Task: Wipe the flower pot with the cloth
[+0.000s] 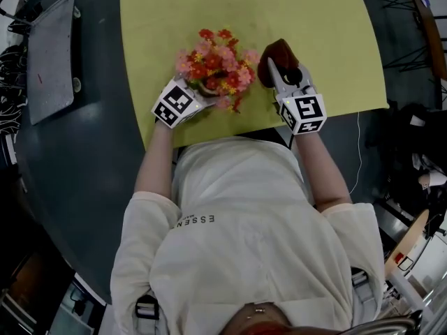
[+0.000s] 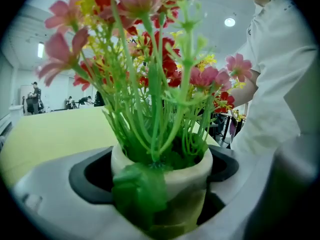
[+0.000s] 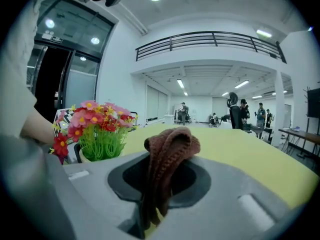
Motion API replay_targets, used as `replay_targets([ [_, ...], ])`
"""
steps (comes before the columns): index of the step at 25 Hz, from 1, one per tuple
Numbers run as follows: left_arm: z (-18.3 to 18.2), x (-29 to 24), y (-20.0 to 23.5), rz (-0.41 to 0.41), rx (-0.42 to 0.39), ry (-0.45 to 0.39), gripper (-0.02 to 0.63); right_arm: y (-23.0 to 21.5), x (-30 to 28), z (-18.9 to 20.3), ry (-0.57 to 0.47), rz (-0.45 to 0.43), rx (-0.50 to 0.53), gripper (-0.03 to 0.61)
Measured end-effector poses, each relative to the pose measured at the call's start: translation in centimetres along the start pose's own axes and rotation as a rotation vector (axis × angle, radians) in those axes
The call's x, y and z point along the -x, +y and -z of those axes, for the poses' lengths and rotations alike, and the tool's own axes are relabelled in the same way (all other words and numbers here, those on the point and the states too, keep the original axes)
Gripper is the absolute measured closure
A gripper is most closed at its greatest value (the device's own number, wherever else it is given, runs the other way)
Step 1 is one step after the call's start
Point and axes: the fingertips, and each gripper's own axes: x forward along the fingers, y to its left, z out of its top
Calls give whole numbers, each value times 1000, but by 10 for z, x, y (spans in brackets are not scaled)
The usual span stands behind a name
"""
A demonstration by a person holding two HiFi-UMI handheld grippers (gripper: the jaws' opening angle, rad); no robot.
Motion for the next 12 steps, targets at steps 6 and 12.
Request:
replay_targets([
  [6,4,-3,1,11,11,7,55,5,1,9,12,-6,5,517],
  [12,7,0,-1,28,66,45,-10,21,1,1,14,-31,-8,517],
])
